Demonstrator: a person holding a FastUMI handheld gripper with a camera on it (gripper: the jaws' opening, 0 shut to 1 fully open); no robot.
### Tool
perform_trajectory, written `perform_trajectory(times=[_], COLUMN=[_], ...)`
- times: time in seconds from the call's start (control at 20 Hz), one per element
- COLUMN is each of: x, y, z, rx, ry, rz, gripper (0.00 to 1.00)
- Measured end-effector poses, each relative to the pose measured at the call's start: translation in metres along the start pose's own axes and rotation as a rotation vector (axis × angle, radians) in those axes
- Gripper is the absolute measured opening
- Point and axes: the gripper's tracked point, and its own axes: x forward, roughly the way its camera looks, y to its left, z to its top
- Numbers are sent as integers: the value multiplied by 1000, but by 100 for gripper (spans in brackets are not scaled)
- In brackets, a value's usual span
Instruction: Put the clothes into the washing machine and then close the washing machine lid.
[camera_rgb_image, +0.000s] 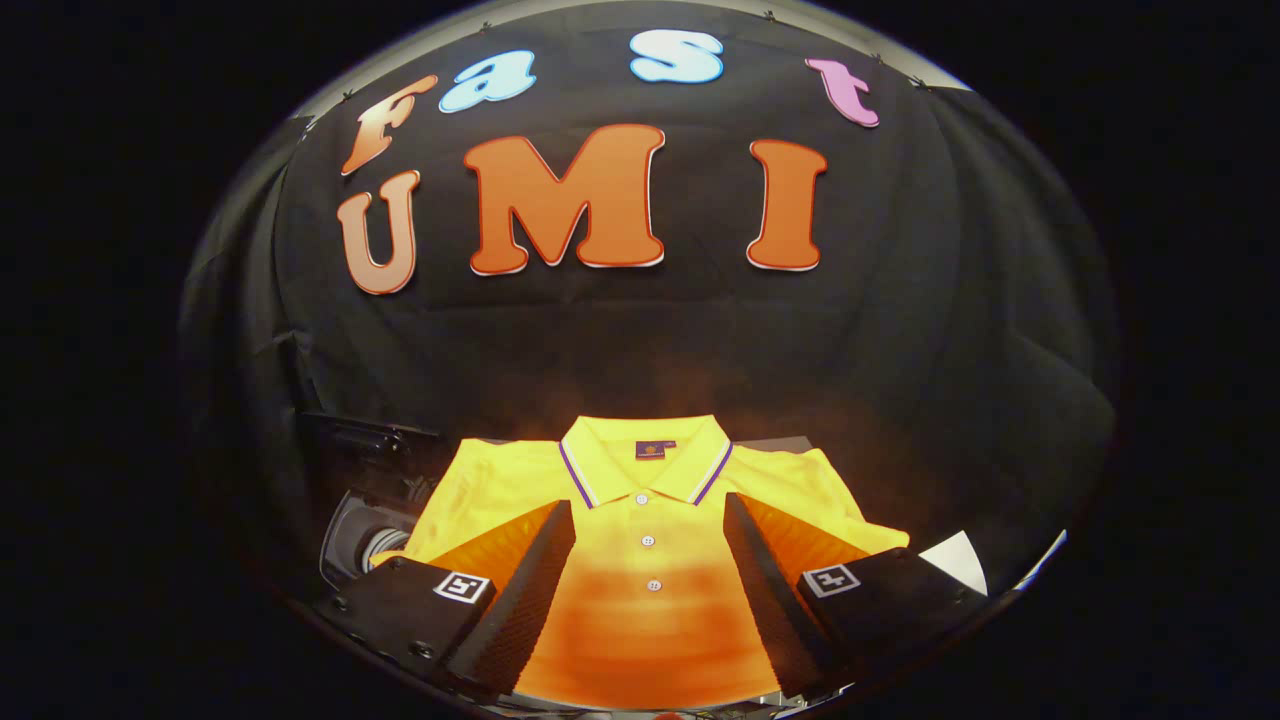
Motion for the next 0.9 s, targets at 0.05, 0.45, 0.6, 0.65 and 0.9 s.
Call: perform_trajectory(times=[0.05,0.45,0.6,0.65,0.9], x=[11,60,66,65,66], y=[-2,-4,-3,-2,1], z=[-8,-47,-52,-56,-55], rx=[2,23,29,22,-34], ry=[46,282,353,413,573], rz=[1,8,3,7,33], gripper=[98,99,99,99,95])
